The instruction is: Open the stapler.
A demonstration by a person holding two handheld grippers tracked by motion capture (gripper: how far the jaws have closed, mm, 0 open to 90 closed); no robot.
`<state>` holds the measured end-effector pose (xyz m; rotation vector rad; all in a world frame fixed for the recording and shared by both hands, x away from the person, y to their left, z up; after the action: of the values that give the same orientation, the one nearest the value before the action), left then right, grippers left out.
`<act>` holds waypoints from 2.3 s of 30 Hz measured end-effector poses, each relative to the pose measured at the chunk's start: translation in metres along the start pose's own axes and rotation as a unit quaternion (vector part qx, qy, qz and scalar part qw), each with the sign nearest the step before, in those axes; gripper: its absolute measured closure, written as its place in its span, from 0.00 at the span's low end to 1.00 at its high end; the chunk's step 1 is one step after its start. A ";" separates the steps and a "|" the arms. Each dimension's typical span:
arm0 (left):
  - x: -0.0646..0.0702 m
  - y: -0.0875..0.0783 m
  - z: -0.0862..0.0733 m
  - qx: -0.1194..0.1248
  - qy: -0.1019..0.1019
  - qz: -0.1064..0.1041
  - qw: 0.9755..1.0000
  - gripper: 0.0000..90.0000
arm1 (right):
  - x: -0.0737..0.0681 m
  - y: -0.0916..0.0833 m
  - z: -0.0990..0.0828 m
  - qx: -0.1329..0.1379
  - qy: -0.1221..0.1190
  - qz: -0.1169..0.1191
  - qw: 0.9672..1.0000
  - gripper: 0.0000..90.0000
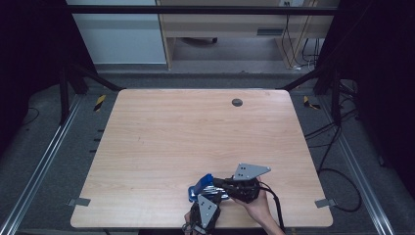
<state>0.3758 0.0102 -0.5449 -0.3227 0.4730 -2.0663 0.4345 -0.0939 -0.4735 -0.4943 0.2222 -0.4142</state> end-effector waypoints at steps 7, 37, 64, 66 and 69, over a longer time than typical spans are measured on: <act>0.000 0.000 0.000 0.001 0.000 0.000 1.000 1.00 | -0.003 0.003 0.004 0.003 -0.005 0.005 1.000 1.00; 0.001 0.000 0.000 0.002 0.000 0.003 1.000 1.00 | -0.011 0.016 0.017 0.010 -0.007 0.024 1.000 1.00; 0.000 0.000 -0.001 0.003 0.001 0.005 1.000 1.00 | -0.015 0.026 0.026 0.005 -0.020 0.038 0.999 1.00; 0.000 0.000 -0.001 0.003 0.002 0.006 1.000 1.00 | -0.015 0.028 0.027 0.006 -0.021 0.039 0.999 1.00; 0.000 0.000 -0.001 0.003 0.004 0.008 1.000 1.00 | -0.016 0.030 0.028 0.006 -0.020 0.042 0.999 1.00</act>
<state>0.3750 0.0103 -0.5453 -0.3060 0.4718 -2.0544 0.4386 -0.0515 -0.4632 -0.4786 0.2010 -0.3240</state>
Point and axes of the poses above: each handheld gripper's, and its own axes: y roughly forward along the jaws, z roughly out of its top, x roughly to its right, the point moved 4 cm from there along y, roughly forward along the jaws, and after that the axes turned 6 degrees about -x, right-handed, at the moved point
